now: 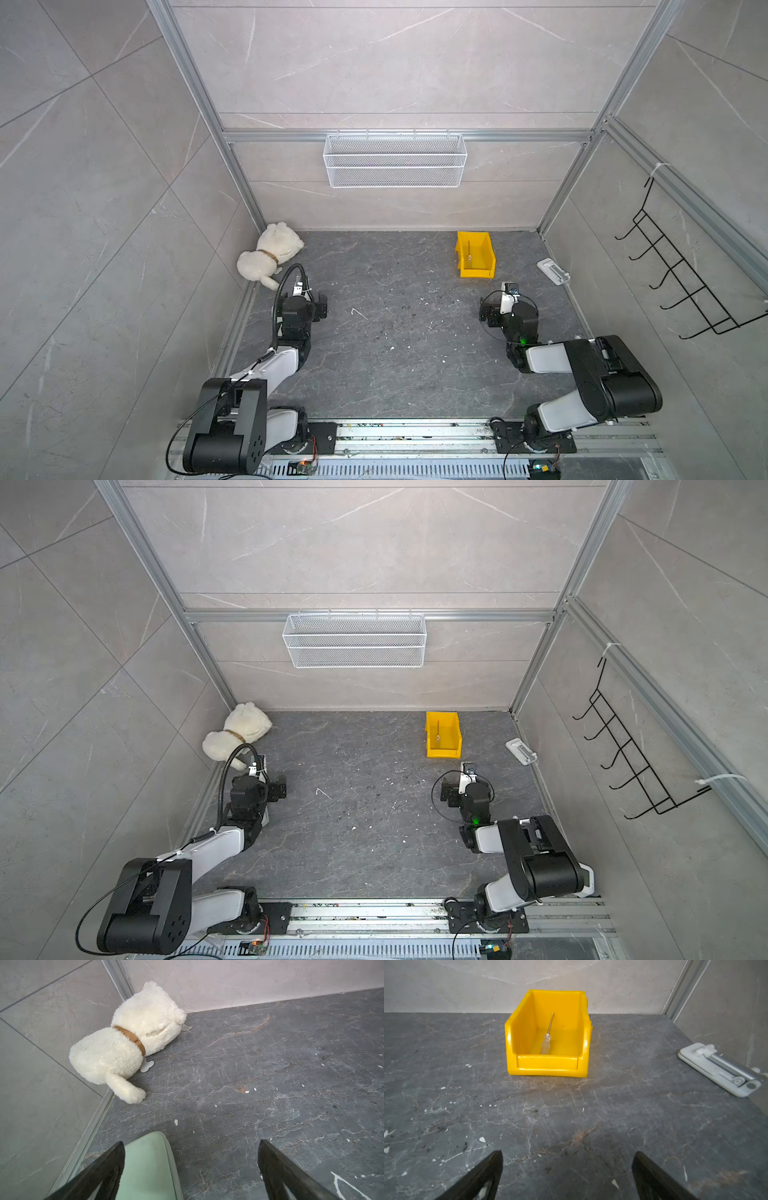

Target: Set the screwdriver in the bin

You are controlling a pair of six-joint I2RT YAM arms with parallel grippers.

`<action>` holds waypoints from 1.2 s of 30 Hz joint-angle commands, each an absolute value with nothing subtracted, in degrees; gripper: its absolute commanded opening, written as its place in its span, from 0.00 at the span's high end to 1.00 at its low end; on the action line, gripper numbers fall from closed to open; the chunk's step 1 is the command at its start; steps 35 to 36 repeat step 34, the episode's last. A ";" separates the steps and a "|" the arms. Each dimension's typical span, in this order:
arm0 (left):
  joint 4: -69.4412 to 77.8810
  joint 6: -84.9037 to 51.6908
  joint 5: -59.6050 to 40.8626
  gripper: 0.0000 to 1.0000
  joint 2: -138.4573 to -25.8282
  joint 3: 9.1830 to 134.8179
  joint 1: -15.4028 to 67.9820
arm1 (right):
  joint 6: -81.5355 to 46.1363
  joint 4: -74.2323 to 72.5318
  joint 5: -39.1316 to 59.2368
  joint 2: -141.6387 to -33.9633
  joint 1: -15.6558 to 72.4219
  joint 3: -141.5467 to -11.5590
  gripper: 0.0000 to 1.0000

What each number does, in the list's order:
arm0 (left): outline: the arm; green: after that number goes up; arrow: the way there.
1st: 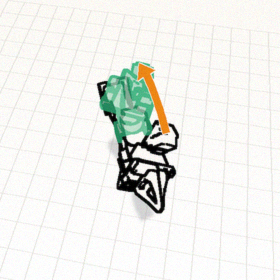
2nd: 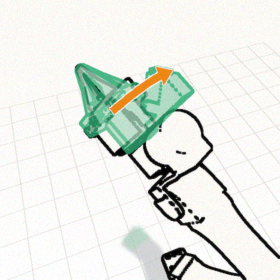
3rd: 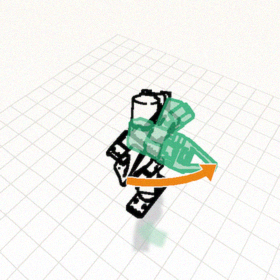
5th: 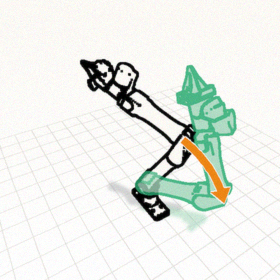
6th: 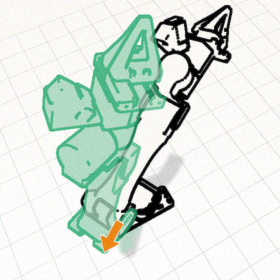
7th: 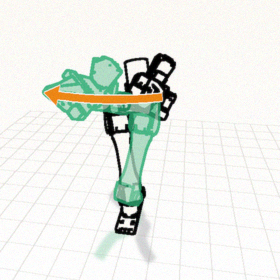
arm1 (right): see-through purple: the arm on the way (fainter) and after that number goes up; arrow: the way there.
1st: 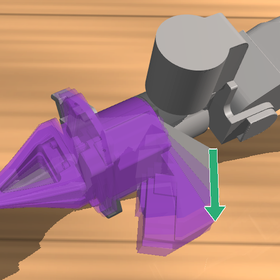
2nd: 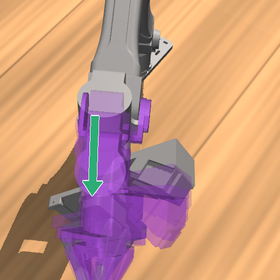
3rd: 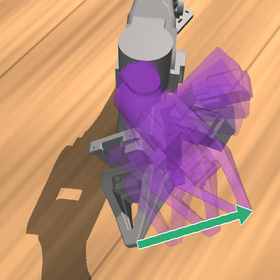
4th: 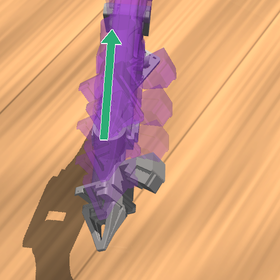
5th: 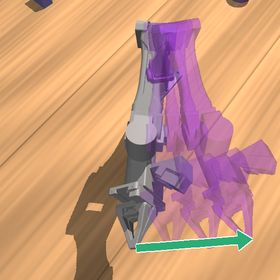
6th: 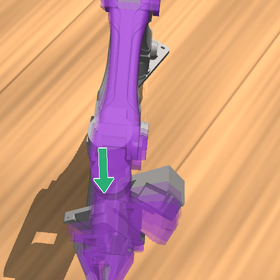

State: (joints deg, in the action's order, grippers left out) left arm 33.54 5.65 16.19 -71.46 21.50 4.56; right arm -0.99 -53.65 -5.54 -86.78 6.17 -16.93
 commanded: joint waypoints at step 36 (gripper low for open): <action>47.75 -0.65 3.35 0.00 -86.00 21.01 -3.12 | 0.38 -49.79 -4.48 -86.92 5.98 -20.92 0.01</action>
